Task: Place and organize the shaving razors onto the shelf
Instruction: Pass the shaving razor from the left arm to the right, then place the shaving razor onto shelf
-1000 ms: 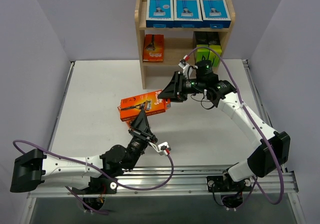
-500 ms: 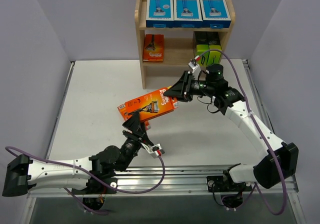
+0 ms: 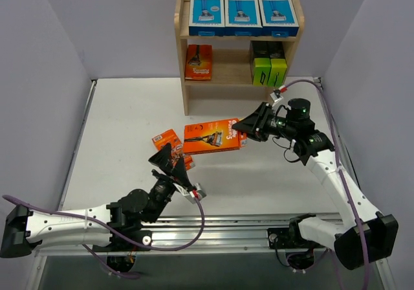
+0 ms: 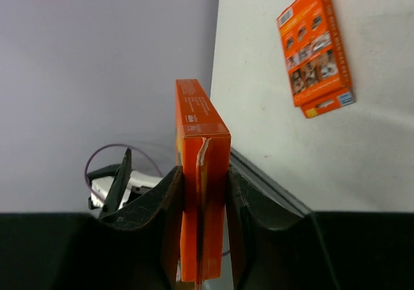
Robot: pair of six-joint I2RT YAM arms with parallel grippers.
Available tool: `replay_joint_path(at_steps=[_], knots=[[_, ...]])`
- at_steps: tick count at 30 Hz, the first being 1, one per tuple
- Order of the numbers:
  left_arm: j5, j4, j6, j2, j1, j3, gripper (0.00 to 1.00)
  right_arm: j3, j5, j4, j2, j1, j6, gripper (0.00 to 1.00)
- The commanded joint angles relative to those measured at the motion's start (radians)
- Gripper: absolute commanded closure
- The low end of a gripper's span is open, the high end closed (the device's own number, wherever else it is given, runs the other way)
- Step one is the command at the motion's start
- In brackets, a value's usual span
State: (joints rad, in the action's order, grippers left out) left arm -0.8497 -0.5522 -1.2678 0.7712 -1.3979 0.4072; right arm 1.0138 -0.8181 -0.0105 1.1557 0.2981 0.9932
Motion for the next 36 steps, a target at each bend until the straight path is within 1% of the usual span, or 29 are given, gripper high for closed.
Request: replay_joint_path(at_steps=[1, 5, 6, 8, 9, 13, 14, 16, 17, 20, 22, 23, 25, 26, 27, 28, 29, 30, 32, 36], knots=[[-0.02, 0.026, 0.136, -0.07, 0.007, 0.065, 0.15, -0.044, 0.094, 0.015, -0.086, -0.066, -0.01, 1.0], [-0.034, 0.017, 0.208, -0.108, 0.017, 0.079, 0.11, -0.08, 0.207, 0.015, -0.162, -0.093, 0.01, 1.0], [-0.038, 0.011, 0.222, -0.11, 0.022, 0.085, 0.11, -0.086, 0.279, 0.017, -0.177, -0.094, 0.037, 1.0], [-0.052, 0.015, 0.266, -0.116, 0.036, 0.103, 0.1, -0.113, 0.344, 0.053, -0.227, -0.093, 0.08, 1.0], [-0.057, 0.023, 0.28, -0.121, 0.043, 0.108, 0.09, -0.127, 0.415, 0.087, -0.247, -0.094, 0.128, 1.0], [-0.091, 0.015, 0.382, -0.161, 0.121, 0.128, 0.09, -0.167, 0.537, 0.178, -0.307, -0.091, 0.205, 1.0], [-0.101, 0.014, 0.433, -0.177, 0.166, 0.131, 0.09, -0.17, 0.56, 0.193, -0.312, -0.086, 0.211, 1.0], [-0.104, 0.012, 0.479, -0.19, 0.21, 0.136, 0.07, -0.173, 0.623, 0.225, -0.32, -0.082, 0.223, 1.0], [-0.109, 0.014, 0.52, -0.194, 0.25, 0.14, 0.05, -0.17, 0.643, 0.251, -0.32, -0.073, 0.22, 1.0], [-0.132, 0.049, 0.586, -0.176, 0.304, 0.176, 0.03, -0.147, 0.724, 0.283, -0.304, -0.042, 0.205, 1.0], [-0.144, 0.093, 0.622, -0.144, 0.327, 0.208, 0.03, -0.124, 0.758, 0.296, -0.277, -0.021, 0.188, 1.0], [-0.147, 0.121, 0.678, -0.13, 0.339, 0.223, 0.0, -0.118, 0.793, 0.32, -0.266, -0.007, 0.18, 1.0], [-0.144, 0.257, 0.754, -0.083, 0.375, 0.29, 0.03, -0.106, 0.856, 0.345, -0.237, 0.045, 0.17, 1.0], [-0.106, 0.323, 0.859, -0.066, 0.387, 0.317, 0.04, -0.104, 0.91, 0.383, -0.226, 0.065, 0.157, 1.0], [-0.088, 0.45, 0.91, -0.05, 0.42, 0.34, 0.04, -0.101, 0.936, 0.403, -0.215, 0.106, 0.148, 1.0], [-0.075, 0.507, 0.968, -0.021, 0.434, 0.379, 0.04, -0.086, 0.962, 0.415, -0.19, 0.128, 0.139, 1.0], [-0.033, 0.549, 1.063, -0.013, 0.445, 0.392, 0.04, -0.077, 0.99, 0.437, -0.176, 0.148, 0.116, 1.0], [-0.008, 0.627, 1.09, -0.007, 0.465, 0.398, 0.04, -0.066, 1.037, 0.441, -0.162, 0.163, 0.102, 1.0], [0.009, 0.635, 1.117, -0.001, 0.471, 0.392, 0.04, -0.041, 1.086, 0.452, -0.125, 0.2, 0.084, 1.0], [0.021, 0.612, 1.114, -0.01, 0.474, 0.369, 0.04, -0.049, 1.221, 0.521, -0.09, 0.252, 0.047, 1.0]])
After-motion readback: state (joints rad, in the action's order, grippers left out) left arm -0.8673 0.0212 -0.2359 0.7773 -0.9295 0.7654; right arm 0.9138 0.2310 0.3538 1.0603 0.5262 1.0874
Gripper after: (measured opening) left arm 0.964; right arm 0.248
